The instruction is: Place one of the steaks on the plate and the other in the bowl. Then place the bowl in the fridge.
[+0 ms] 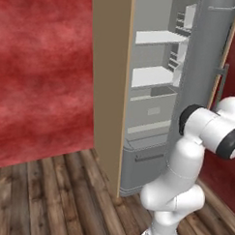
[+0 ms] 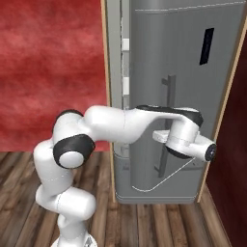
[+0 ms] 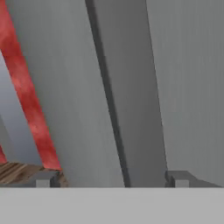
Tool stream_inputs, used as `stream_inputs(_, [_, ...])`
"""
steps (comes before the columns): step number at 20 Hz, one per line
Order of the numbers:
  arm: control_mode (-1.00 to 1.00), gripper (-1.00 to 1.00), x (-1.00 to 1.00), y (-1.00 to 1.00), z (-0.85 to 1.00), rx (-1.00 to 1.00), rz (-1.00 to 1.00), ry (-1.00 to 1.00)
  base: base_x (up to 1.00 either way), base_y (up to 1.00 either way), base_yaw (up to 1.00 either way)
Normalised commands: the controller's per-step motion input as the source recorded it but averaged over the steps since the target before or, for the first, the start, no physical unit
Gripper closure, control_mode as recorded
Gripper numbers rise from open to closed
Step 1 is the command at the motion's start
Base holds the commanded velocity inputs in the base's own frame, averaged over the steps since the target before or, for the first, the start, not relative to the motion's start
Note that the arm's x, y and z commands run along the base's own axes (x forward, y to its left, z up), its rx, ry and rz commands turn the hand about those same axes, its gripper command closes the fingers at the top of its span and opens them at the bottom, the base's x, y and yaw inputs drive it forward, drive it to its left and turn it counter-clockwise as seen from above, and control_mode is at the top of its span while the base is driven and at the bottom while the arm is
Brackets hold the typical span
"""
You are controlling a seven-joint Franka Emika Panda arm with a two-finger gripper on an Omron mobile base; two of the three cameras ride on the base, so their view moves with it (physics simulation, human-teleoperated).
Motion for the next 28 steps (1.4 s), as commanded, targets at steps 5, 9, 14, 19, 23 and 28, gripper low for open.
stream_inputs(5, [-1.0,-1.0,-0.73,-0.01,0.69,-0.19,0.0,-0.03,0.0,0.0,0.0])
stream_inputs(9, [-1.0,-1.0,-1.0,0.0,0.53,-0.13,-0.01,0.01,0.0,0.0,0.0])
stream_inputs(14, [-1.0,-1.0,-1.0,0.23,0.16,-0.16,-0.06,-0.02,0.0,0.0,0.0])
stream_inputs(19, [-1.0,-1.0,-0.82,1.0,0.02,-0.69,0.0,0.02,0.0,0.0,0.0])
stream_inputs(23, [-1.0,-1.0,-0.23,1.0,0.07,-0.57,-0.01,0.31,0.0,0.0,0.0])
stream_inputs(28, [-1.0,-1.0,-0.73,1.0,0.0,-0.36,-0.18,0.07,0.0,0.0,0.0])
